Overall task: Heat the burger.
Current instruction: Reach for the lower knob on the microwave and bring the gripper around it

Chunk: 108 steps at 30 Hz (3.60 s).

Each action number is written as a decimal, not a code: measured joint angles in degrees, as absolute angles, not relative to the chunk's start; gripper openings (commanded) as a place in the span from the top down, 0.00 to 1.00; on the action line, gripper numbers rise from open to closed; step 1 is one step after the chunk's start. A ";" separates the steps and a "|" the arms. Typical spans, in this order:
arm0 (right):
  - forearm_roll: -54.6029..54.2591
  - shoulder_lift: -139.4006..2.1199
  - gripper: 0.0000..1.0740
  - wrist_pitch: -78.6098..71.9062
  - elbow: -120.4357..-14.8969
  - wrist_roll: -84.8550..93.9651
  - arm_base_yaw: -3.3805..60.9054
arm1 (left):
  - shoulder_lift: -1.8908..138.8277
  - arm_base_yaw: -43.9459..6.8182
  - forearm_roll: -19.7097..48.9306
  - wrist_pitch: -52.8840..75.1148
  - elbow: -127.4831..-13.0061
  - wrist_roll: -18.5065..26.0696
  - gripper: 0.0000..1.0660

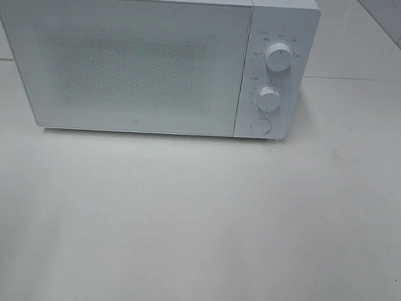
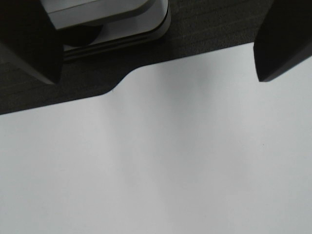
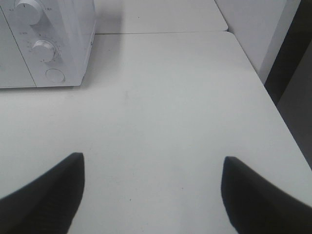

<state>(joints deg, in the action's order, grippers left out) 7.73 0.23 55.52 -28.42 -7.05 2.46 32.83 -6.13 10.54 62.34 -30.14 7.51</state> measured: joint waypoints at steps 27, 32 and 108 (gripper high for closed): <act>7.73 0.23 0.32 55.52 -28.42 -7.05 2.46 | 0.52 2.46 11.06 62.40 -29.97 7.51 0.08; 7.73 0.23 0.32 55.52 -28.42 -7.05 2.46 | -0.29 2.46 11.12 62.40 -29.97 7.51 0.08; 8.65 -36.96 0.32 6.65 -23.55 -7.39 2.46 | -0.29 2.46 10.03 62.40 -29.91 7.51 0.08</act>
<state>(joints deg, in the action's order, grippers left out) 8.65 -36.96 6.65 -23.55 -7.39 2.46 -0.29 2.46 10.03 62.40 -29.91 7.51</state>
